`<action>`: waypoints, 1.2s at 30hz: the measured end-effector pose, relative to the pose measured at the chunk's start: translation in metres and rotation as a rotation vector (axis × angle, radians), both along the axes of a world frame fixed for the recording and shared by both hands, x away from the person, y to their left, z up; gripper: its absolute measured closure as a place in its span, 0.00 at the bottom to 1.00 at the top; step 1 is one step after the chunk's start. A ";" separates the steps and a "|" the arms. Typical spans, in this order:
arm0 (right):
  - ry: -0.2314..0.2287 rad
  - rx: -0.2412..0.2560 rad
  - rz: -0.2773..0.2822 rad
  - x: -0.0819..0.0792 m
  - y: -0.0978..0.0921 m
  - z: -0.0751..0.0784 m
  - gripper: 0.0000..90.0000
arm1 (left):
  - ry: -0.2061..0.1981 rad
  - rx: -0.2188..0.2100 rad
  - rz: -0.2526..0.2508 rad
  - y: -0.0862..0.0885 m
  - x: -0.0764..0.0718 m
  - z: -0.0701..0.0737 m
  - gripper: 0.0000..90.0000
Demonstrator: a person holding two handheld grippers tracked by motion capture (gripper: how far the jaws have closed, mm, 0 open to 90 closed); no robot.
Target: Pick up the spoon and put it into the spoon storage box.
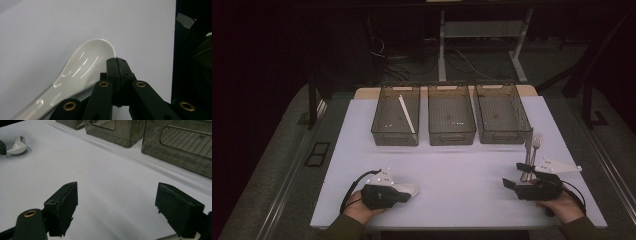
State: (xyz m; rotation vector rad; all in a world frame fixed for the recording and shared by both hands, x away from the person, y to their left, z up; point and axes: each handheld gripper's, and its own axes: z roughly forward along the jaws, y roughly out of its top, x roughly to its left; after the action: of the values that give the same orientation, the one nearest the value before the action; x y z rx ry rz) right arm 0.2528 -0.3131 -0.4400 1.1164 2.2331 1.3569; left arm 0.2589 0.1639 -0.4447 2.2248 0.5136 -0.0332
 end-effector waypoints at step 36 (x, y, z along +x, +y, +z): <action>0.004 -0.009 0.006 -0.001 0.001 0.000 0.20 | -0.001 -0.040 0.091 0.028 0.024 0.008 0.58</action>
State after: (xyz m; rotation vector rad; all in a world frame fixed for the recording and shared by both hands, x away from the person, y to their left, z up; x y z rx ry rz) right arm 0.2515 -0.3124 -0.4401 1.1107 2.2450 1.3471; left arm 0.2827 0.1918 -0.4365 2.1601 0.6080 0.0049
